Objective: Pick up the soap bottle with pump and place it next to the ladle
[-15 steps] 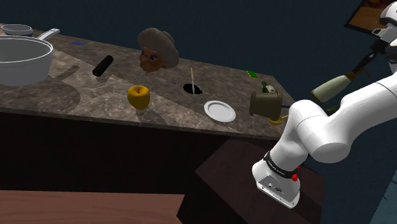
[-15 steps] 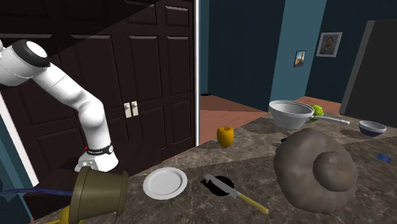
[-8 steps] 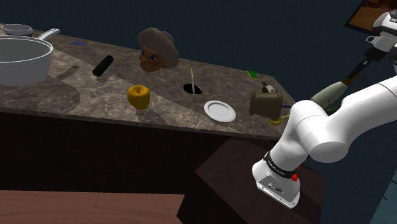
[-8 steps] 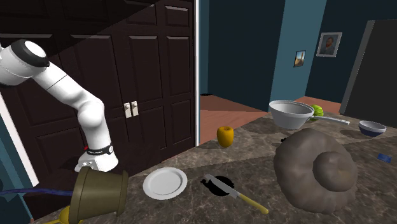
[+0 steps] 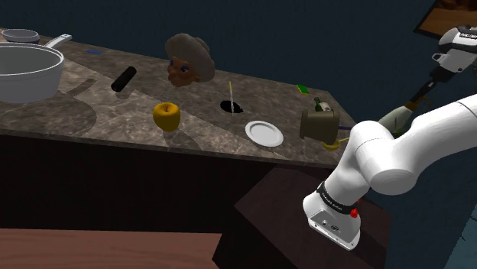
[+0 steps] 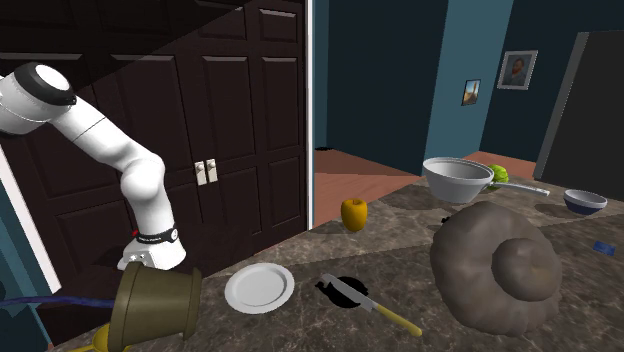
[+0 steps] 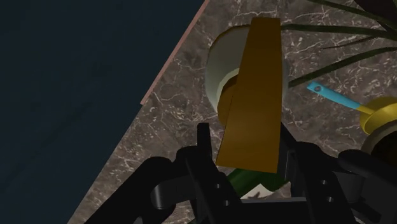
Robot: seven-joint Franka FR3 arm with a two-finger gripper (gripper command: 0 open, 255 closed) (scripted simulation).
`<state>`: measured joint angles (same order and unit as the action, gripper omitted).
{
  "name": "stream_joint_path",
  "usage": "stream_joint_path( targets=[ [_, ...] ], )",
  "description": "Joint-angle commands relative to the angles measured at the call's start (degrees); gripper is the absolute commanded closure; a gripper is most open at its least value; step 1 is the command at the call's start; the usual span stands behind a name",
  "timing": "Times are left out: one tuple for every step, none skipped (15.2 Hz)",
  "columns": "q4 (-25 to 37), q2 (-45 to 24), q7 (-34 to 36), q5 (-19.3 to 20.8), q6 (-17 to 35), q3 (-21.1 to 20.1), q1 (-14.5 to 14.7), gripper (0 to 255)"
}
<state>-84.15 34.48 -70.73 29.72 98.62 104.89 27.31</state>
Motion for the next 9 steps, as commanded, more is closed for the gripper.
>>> stream_joint_path(
  targets=[
    [-1.59,0.24,0.26,0.31,1.52,0.11,-0.45,255],
    [-2.34,0.37,0.38,0.46,2.22,0.18,-0.67,255],
    [-3.07,0.50,0.50,0.63,2.92,0.26,-0.86,255],
    [-3.78,0.64,0.62,0.80,3.60,0.35,-1.04,255],
    [-4.47,0.79,0.74,0.99,4.28,0.46,-1.19,255],
    [-5.14,0.94,0.87,1.18,4.95,0.59,-1.32,255],
    [-5.80,1.10,1.00,1.39,5.61,0.73,-1.44,255],
    [-6.43,1.27,1.13,1.60,6.26,0.88,-1.54,255],
    [-7.05,1.45,1.26,1.82,6.91,1.05,-1.62,255]
  ],
)
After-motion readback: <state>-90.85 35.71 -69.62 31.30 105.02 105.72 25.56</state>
